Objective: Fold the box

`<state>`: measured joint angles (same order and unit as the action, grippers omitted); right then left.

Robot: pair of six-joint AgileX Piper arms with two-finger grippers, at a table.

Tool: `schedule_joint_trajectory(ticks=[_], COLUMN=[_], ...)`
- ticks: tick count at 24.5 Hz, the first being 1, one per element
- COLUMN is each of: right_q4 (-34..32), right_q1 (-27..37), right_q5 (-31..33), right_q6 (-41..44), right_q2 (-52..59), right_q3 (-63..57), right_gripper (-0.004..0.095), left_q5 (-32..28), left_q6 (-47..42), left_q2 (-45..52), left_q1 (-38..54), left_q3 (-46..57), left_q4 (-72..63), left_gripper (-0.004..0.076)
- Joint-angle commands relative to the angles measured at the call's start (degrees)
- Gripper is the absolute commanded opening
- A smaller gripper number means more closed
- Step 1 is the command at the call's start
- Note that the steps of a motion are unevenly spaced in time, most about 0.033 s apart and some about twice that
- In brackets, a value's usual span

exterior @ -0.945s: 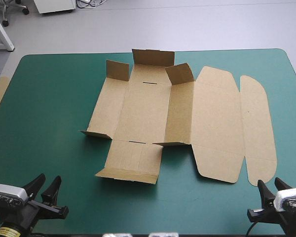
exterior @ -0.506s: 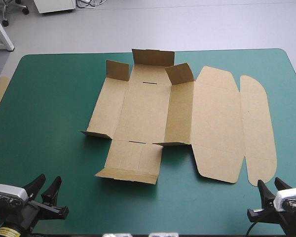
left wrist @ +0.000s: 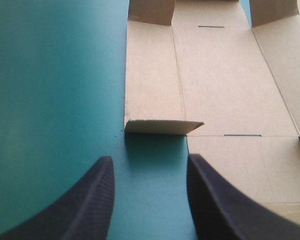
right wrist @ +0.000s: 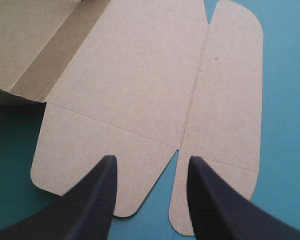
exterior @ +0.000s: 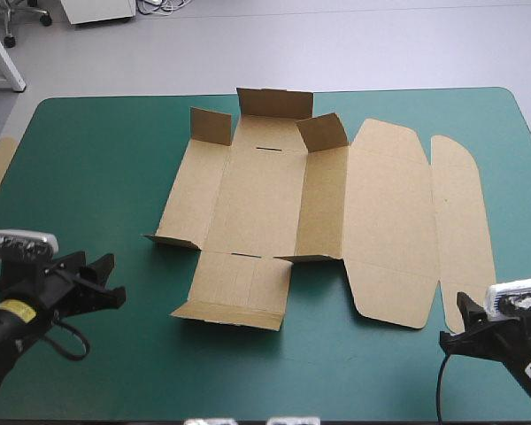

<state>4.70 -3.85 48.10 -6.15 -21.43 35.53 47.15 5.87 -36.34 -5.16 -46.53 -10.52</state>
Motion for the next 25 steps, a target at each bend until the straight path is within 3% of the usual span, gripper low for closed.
schedule_joint_trajectory(ticks=[1, 3, 7, 11, 16, 20, 25], right_q4=[1.3, 1.2, 3.8, 7.2, 7.5, 7.7, 9.0], right_q1=[0.3, 0.3, 0.3, 0.3, 0.3, 0.3, 0.3], right_q5=[-3.8, -4.3, -3.9, -4.0, -4.2, -3.5, -2.5], right_q6=[0.1, 0.1, -0.1, -2.0, -2.3, -2.5, -2.5], right_q2=[-5.0, -8.8, -18.2, -21.6, -21.6, -21.6, -21.6], right_q3=[3.8, 5.2, 9.8, 11.7, 11.8, 11.8, 11.8], right_gripper=[0.0414, 0.0416, 0.0518, 0.0529, 0.0529, 0.0529, 0.0529], left_q5=[-1.7, -1.8, -1.7, 0.8, 5.4, 7.9, 5.5], left_q6=[-0.1, 0.6, 0.6, 4.9, 17.9, 22.5, 26.3], left_q2=[-8.7, -14.6, -27.0, -37.6, -46.9, -52.9, -57.9], left_q1=[0.0, 0.0, 0.7, 9.1, 19.8, 21.6, 21.6], left_q3=[-7.0, -11.0, -20.5, -27.0, -27.4, -27.4, -27.4], left_q4=[-1.0, -0.7, 0.8, -5.8, -30.3, -36.5, -40.6], left_gripper=[0.033, 0.033, 0.033, 0.0334, 0.035, 0.035, 0.035])
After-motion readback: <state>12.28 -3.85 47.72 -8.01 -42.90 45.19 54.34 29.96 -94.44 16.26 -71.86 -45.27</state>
